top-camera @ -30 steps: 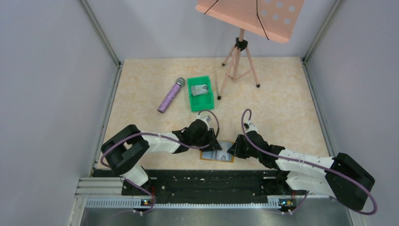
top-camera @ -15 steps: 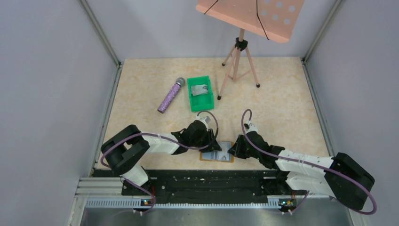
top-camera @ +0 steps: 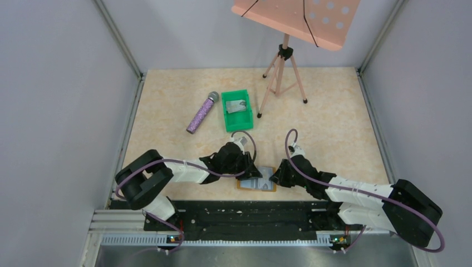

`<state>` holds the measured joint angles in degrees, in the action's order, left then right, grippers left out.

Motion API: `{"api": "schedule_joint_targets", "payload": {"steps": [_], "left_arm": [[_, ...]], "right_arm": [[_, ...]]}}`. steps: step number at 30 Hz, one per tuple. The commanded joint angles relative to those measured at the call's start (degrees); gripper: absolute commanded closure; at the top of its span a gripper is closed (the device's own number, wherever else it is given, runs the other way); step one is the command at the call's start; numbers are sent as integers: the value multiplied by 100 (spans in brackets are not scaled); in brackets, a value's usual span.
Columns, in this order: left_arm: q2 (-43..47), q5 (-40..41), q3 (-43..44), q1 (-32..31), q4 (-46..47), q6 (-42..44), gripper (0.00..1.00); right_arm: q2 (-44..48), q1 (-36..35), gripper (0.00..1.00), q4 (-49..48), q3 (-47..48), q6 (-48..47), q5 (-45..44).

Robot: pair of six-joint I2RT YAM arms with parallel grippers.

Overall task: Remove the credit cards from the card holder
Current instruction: Remove the credit card from the card holder.

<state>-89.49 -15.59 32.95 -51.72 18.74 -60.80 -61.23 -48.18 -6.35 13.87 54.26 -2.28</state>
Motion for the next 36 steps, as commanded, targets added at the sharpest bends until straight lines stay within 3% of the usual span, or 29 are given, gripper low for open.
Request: {"api": "schedule_joint_targets", "payload": {"steps": [1,5,11,25,36], "left_arm": [[297,-278,-25,-57,771,-104,72],[192,-285,-29,-57,796,-47,77],[119,-318,-57,-57,896,-88,100],[427,85,94,42,-99,384,100],[321,-339,35,346,-107,516,100]], "right_arm": [[-167,49,90,180,-144,19,22],[-144,54,90,152,-126,32,58],[-38,54,90,193,-119,31,16],[44,47,90,440,-14,-40,-174],[-145,61,93,517,-75,83,-398]]}}
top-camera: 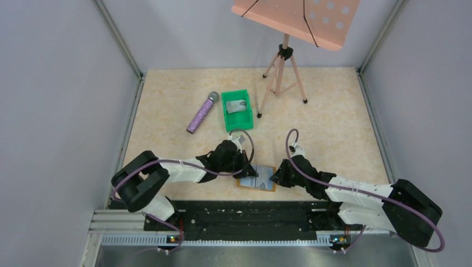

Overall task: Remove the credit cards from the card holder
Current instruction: Remove the credit card from the card holder.

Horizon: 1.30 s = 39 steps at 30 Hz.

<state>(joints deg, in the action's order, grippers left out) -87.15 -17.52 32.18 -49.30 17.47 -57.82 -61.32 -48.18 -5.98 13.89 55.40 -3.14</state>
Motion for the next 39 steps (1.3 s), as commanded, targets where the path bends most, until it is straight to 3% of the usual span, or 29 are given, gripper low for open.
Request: {"api": "schedule_joint_targets", "payload": {"steps": [1,12,23,35,39], "left_arm": [[136,-143,103,143,-50,250,100],[359,-446,213,430,-583,674,100],[357,-812,84,662,-396,608,100],[203,-885,385,693,-796,944,100],[86,-1012,432,694,-746,929,100]], "right_arm": [[-128,61,93,495,-71,-29,-326],[-174,58,93,392,-53,-138,-270],[-48,63,93,458,111,-328,-290],[-43,55,93,264,14,-354,-194],[123,62,92,112,162,-419,184]]}}
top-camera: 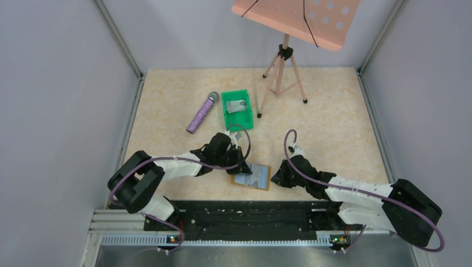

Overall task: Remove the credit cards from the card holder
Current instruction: Remove the credit card from the card holder.

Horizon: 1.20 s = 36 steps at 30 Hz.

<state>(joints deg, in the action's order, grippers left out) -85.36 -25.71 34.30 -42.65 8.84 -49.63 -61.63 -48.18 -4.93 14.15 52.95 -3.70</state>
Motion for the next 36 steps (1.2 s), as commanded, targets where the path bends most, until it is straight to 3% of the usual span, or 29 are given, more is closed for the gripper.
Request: {"api": "schedule_joint_targets", "payload": {"steps": [1,4,8,11,14,20,28,36], "left_arm": [[-114,-231,216,29,173,84,100],[-159,-250,239,29,211,93,100],[-278,-274,344,29,77,188,100],[-383,-360,399,29,88,170,93],[-386,-424,405,29,169,147,100],[-177,-275,323,29,60,225,100],[-116,-137,436,247,-499,593,100],[64,-129,551,482,-859,793,100]], "right_arm": [[237,63,91,-44,165,-204,329],[474,59,86,4,308,-248,345],[436,60,86,-349,369,-278,508],[141,56,87,-600,420,-292,604],[-238,61,88,-982,443,-302,764],[-930,55,89,-1329,381,-192,813],[-1294,55,91,-1109,148,89,632],[-1062,59,92,-896,-31,83,438]]}}
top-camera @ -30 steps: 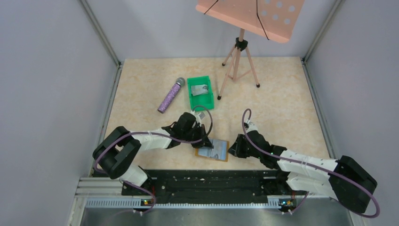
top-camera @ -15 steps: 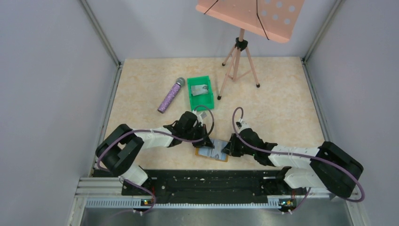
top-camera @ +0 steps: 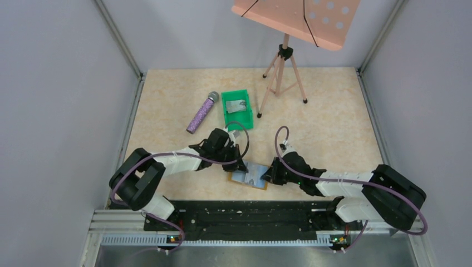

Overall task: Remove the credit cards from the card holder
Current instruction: Remove the credit card from the card holder.

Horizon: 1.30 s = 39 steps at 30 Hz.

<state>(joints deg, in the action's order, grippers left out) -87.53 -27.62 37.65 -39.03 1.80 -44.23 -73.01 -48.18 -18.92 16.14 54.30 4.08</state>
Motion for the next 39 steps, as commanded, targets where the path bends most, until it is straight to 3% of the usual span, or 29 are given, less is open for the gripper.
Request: {"api": "schedule_joint_targets", "payload": {"steps": [1,12,21,22,39], "left_arm": [[306,50,210,137,-154,264,100],[70,-684,162,185,320,116,100],[-3,-637,185,185,309,11,96],[-16,-636,190,185,300,15,100],[-81,-546,334,-39,147,-237,100]], "right_arm": [[121,63,92,523,-238,-53,-364],[348,56,92,545,-192,-178,-342],[390,57,92,624,-101,-205,-343],[400,59,92,614,-76,-222,-323],[649,63,91,461,268,-426,-30]]}}
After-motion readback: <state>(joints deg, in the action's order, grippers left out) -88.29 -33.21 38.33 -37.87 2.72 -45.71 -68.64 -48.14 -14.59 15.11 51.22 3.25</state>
